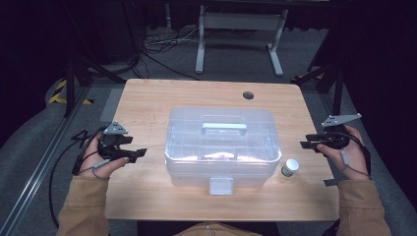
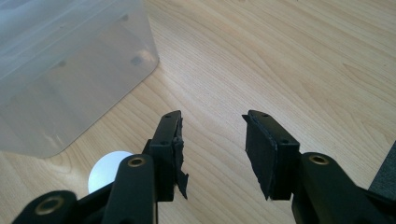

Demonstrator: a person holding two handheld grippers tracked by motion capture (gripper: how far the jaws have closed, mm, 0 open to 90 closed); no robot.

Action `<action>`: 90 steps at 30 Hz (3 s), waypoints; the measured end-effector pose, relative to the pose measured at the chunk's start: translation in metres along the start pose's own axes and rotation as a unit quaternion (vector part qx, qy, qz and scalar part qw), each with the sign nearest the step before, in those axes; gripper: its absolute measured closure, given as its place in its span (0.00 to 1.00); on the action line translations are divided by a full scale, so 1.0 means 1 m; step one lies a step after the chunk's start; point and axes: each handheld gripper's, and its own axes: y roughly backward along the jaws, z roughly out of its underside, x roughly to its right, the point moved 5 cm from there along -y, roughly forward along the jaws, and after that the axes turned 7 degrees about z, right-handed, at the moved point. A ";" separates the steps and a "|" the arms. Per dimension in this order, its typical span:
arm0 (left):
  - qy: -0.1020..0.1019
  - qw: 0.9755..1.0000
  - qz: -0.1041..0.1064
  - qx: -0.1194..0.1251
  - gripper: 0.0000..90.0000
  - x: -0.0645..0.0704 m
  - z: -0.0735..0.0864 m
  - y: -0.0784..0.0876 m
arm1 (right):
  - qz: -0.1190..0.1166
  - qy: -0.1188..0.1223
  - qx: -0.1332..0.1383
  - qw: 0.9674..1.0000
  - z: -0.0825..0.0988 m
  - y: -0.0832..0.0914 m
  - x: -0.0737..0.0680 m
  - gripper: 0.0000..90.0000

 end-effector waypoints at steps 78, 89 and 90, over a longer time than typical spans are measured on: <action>-0.157 0.977 0.138 0.034 0.68 0.120 -0.144 -0.057 | -0.038 0.015 0.042 0.998 0.000 0.009 -0.019 0.63; -0.171 0.978 0.120 0.023 0.85 0.124 -0.148 -0.054 | -0.039 0.017 0.043 0.998 0.002 0.014 -0.025 0.63; -0.171 0.978 0.120 0.023 0.85 0.124 -0.148 -0.054 | -0.039 0.017 0.043 0.998 0.002 0.014 -0.025 0.63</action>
